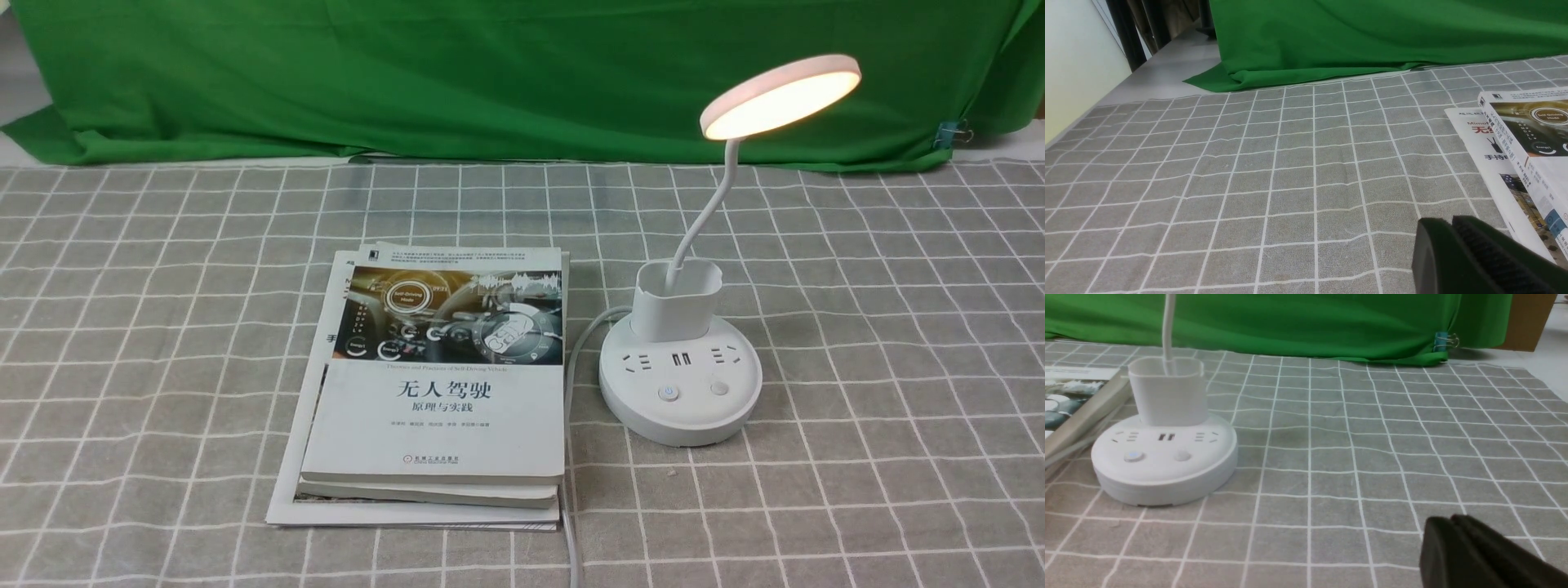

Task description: Turn on the desk lamp on the grey coffee tablecloth with your hand.

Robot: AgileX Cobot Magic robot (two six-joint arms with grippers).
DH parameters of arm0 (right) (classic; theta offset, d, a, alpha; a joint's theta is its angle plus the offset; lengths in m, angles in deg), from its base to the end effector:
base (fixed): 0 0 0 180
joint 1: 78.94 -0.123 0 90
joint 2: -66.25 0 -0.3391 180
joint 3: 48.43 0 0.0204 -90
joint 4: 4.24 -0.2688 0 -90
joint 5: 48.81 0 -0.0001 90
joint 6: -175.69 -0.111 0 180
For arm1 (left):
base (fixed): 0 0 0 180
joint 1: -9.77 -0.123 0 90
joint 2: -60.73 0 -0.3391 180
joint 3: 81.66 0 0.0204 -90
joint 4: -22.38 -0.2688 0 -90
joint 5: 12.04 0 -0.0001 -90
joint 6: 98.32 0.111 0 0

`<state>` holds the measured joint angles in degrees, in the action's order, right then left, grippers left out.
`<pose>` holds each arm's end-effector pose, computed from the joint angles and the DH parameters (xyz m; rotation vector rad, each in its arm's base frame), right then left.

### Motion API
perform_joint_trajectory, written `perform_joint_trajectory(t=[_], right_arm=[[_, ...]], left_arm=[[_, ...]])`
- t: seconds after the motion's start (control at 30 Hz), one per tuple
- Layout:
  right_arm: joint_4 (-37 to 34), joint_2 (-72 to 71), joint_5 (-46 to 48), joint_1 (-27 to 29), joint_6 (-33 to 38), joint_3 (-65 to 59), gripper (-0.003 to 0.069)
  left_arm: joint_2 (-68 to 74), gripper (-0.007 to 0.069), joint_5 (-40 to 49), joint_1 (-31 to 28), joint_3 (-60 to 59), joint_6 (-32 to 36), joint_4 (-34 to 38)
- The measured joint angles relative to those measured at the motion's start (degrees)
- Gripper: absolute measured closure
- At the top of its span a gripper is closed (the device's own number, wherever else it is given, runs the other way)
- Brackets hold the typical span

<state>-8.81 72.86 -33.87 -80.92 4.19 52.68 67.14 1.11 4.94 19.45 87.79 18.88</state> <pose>0.0386 0.0036 0.1833 -0.1076 1.7489 -0.0088 0.0388 0.0048 0.1869 0.0601 1.7208 0.1974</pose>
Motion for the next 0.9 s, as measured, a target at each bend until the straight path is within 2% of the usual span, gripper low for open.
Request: perform_joint_trajectory(t=[0.9], right_arm=[[0.0, 0.0, 0.0, 0.0, 0.0, 0.0, 0.0538]], left_arm=[[0.0, 0.0606, 0.0, 0.0, 0.0, 0.1, 0.0]])
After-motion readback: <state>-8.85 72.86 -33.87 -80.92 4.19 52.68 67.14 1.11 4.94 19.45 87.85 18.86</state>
